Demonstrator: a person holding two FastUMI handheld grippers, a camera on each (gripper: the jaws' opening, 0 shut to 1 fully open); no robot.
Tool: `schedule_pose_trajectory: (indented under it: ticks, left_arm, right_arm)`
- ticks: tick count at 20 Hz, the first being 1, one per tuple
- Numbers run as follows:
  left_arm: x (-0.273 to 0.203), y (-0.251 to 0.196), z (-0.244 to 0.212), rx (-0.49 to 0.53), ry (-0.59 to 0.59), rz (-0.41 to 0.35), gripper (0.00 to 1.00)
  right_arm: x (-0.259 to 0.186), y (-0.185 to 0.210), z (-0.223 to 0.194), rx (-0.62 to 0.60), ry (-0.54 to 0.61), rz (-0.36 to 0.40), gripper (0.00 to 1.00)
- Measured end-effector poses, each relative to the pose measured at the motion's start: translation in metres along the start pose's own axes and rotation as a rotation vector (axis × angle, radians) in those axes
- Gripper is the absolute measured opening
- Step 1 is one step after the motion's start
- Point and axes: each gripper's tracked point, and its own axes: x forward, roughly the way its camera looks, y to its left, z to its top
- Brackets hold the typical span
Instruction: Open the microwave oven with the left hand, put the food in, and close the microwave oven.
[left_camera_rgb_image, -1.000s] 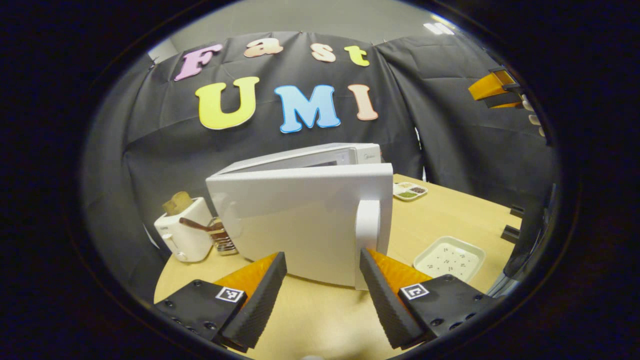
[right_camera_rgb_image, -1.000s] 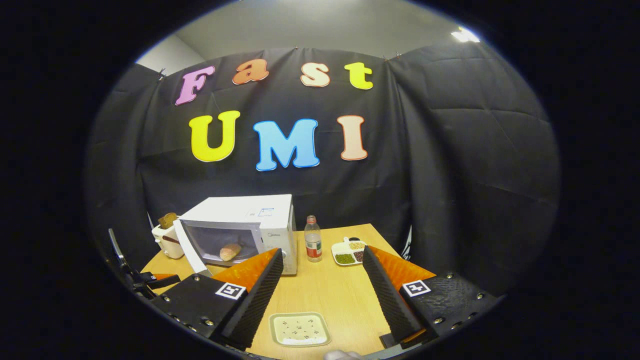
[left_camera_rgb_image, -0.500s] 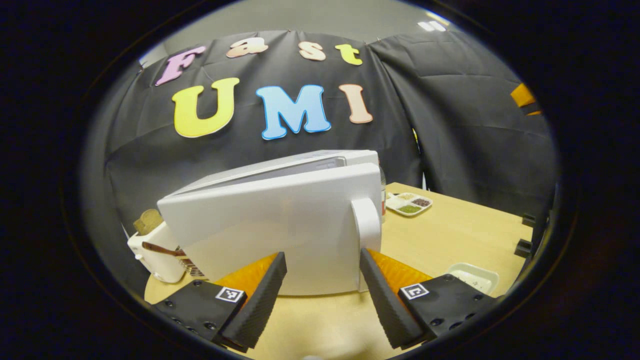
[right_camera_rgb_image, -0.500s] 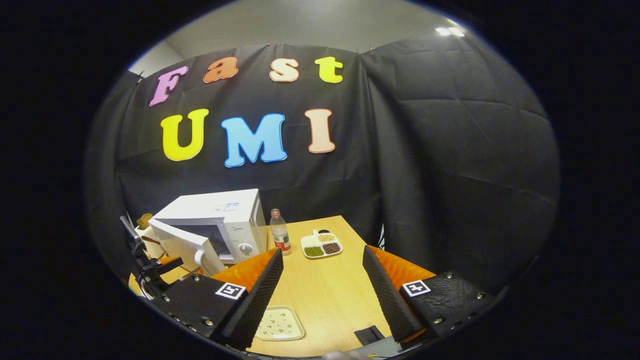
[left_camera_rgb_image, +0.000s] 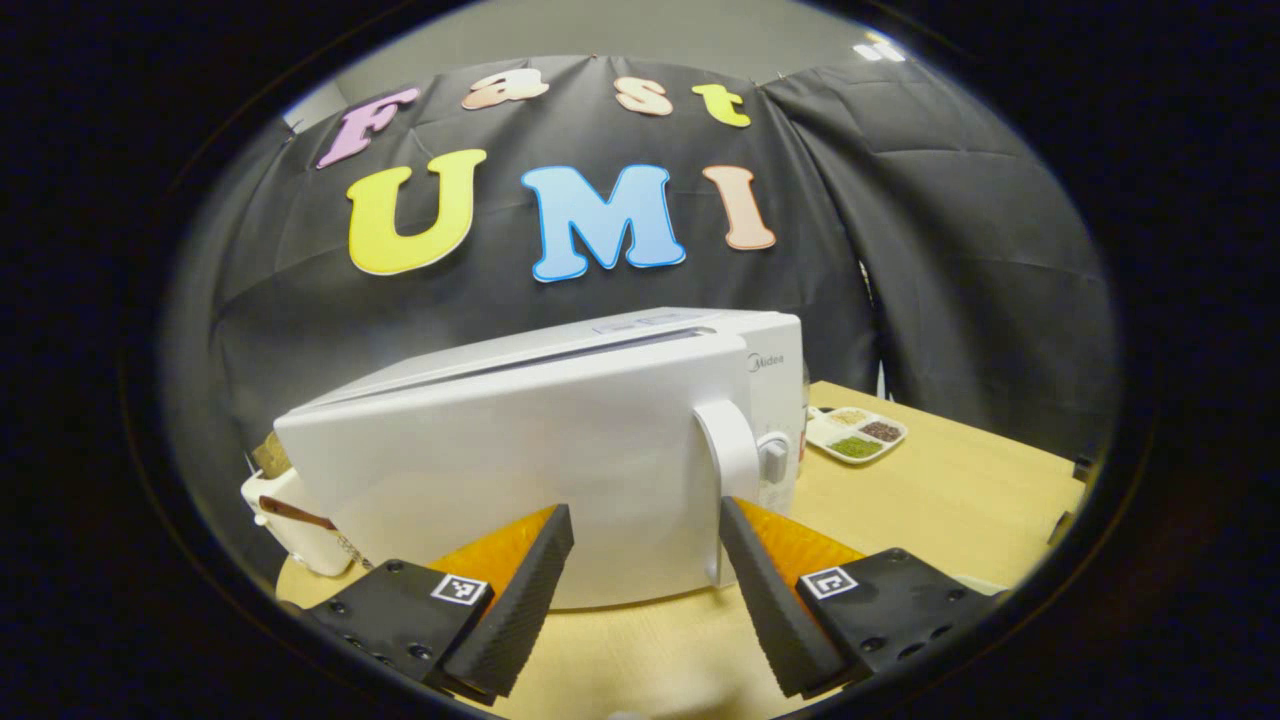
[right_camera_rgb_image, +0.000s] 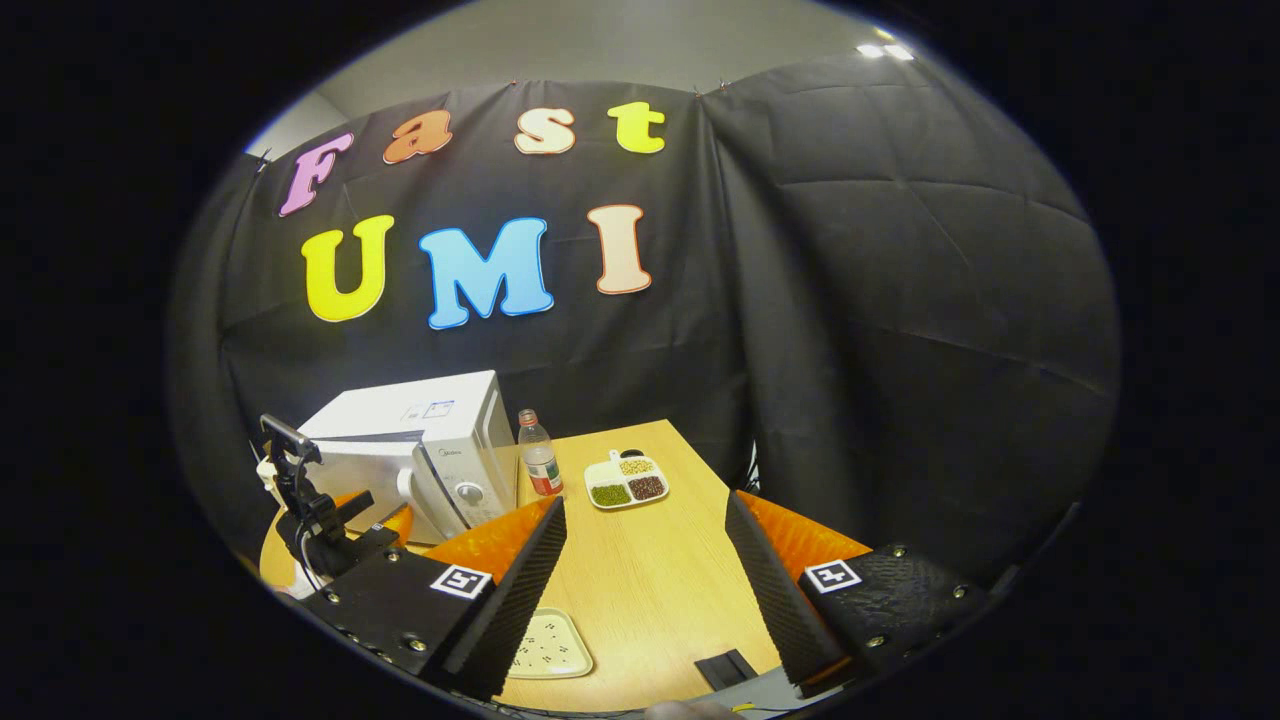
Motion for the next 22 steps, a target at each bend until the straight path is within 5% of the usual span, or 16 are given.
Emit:
schedule_pose_trajectory:
  ticks: [6,9,22]
  left_arm:
    - [0.017,-0.006,-0.003,-0.097,0.02,0.015,0.94]
    - [0.016,-0.005,0.0,-0.093,0.016,0.029,1.0]
    - [0.015,-0.014,0.002,-0.078,0.061,0.081,0.95]
  right_arm:
    - [0.004,-0.013,-0.005,0.008,0.018,-0.007,0.98]
    - [0.007,-0.017,-0.002,0.015,0.021,-0.007,0.98]
    - [0.015,0.001,0.001,-0.012,0.025,0.096,0.98]
